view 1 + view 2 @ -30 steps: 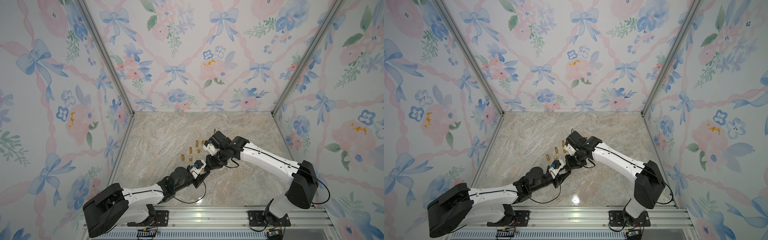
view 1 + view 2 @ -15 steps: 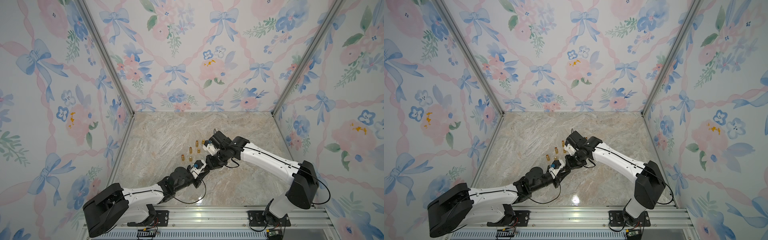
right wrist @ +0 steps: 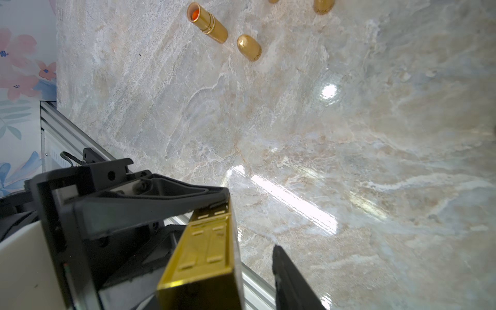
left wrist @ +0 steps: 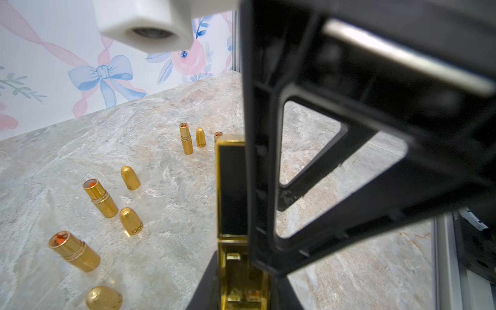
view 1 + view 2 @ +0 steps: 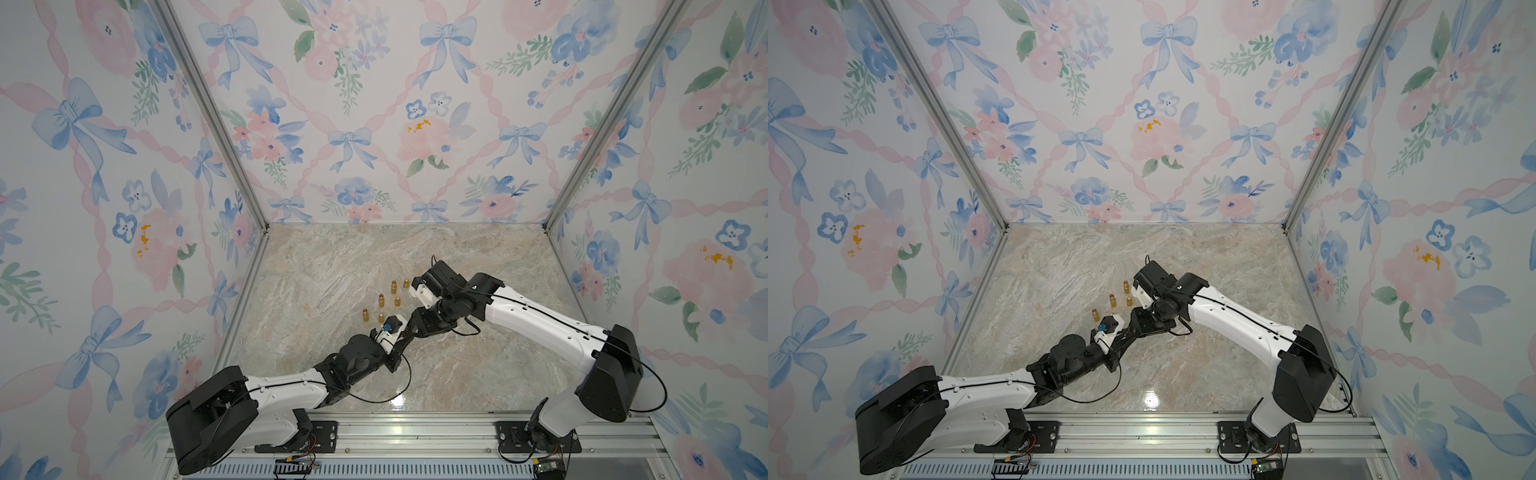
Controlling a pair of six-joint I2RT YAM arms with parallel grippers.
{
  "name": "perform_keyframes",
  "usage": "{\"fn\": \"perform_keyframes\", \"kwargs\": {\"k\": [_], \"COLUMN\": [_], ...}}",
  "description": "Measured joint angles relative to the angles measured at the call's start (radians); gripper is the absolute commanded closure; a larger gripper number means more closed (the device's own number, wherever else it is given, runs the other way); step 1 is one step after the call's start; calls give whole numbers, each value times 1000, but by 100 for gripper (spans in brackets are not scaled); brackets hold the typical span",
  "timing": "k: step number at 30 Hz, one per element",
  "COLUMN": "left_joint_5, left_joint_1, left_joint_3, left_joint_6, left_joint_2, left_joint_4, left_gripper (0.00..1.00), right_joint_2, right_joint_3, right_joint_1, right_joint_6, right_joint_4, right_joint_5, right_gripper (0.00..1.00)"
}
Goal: Open the lipstick cap
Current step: Pick up the lipstick at the center of the board, then open the cover of the lipstick.
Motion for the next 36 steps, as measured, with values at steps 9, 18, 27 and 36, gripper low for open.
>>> {"fn": "perform_keyframes", "kwargs": {"k": [9,18,27,36], "left_joint_5": [-4,12,31,31], "left_joint_1": [0,0,0,0], "left_joint_3": [0,0,0,0], "left_joint_6": [-4,-3,-3,-4], "left_joint_2": [0,0,1,5], "left_joint_4": [-1,-1,-1,-3], "left_gripper": [100,100,100,100], "right_joint_2": [-30,-31,-21,-13], "right_joint_3": [0,0,0,1], "right_joint_1": [0,-1,-2,-6], "right_joint_6": [-18,-23,-27,-53], "right_joint_4": [2,30,60,60], "right_joint_5": [18,17,-2,-6], "right_gripper": [54,56,70,76]}}
